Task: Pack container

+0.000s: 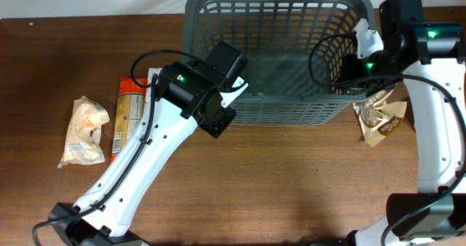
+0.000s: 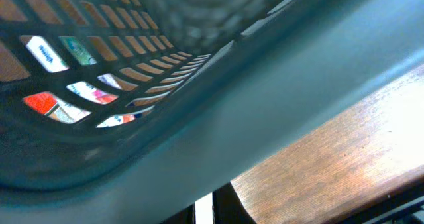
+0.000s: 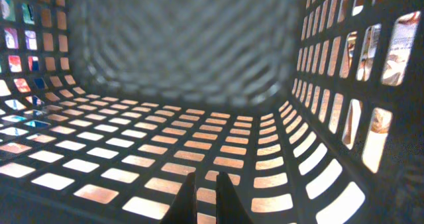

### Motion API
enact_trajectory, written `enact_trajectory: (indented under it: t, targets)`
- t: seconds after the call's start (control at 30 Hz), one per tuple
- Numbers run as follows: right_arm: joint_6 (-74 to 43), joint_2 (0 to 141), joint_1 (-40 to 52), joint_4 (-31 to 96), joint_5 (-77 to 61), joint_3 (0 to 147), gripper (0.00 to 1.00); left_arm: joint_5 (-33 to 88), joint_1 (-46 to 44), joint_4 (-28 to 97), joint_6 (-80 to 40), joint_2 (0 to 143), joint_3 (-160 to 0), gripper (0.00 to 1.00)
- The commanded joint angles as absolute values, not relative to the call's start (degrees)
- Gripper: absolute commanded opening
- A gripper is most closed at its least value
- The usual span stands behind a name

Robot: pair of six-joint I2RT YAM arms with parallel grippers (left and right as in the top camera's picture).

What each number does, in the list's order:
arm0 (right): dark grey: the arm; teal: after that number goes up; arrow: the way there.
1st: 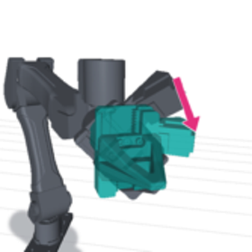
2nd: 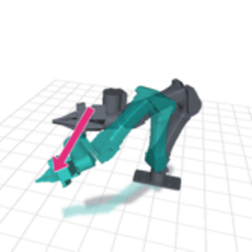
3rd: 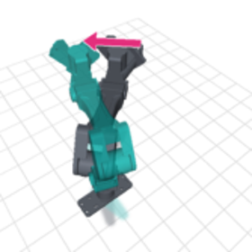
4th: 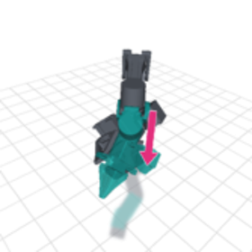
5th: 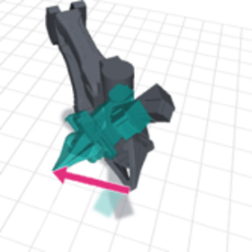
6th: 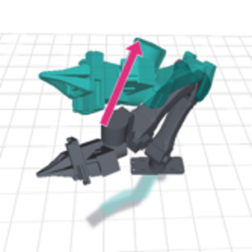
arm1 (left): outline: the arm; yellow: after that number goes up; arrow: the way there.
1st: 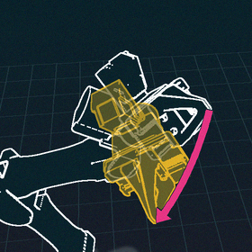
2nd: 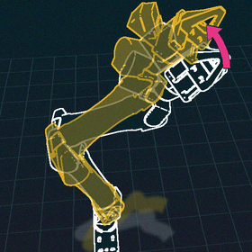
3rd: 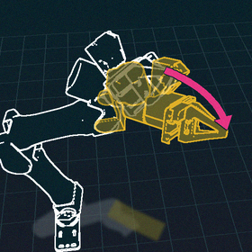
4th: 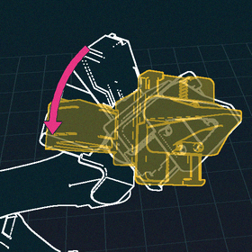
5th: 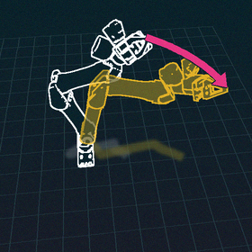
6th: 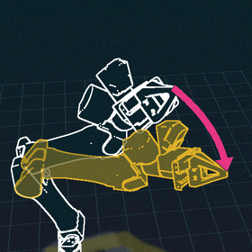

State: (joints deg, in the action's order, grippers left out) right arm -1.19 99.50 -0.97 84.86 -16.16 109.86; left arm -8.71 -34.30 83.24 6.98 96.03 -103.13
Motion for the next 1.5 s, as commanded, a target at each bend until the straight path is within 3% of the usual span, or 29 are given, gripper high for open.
enact_trajectory:
  t: [0.0,0.23,0.53,1.0,1.47]
  targets:
    - [-0.5,97.8,-1.7,84.6,-16.1,114.9,0.04,-12.0,-33.7,83.5,3.5,93.1,-107.2,0.02]
    - [-7.3,96.9,-9.0,83.1,-16.3,128.4,0.04,-16.9,-28.9,83.5,-2.4,83.9,-113.5,0.02]
    - [-8.9,100.4,-18.4,79.6,-16.3,127.9,0.04,-16.9,-13.9,83.4,-3.3,75.9,-114.0,0.02]
    - [-12.7,115.4,-18.1,73.8,-20.3,127.9,0.04,-16.9,-8.8,86.2,-3.3,75.9,-114.0,0.02]
    - [-12.5,117.1,-10.9,67.6,-27.4,127.9,0.04,-17.0,-8.8,89.5,-3.5,76.2,-114.0,0.02]
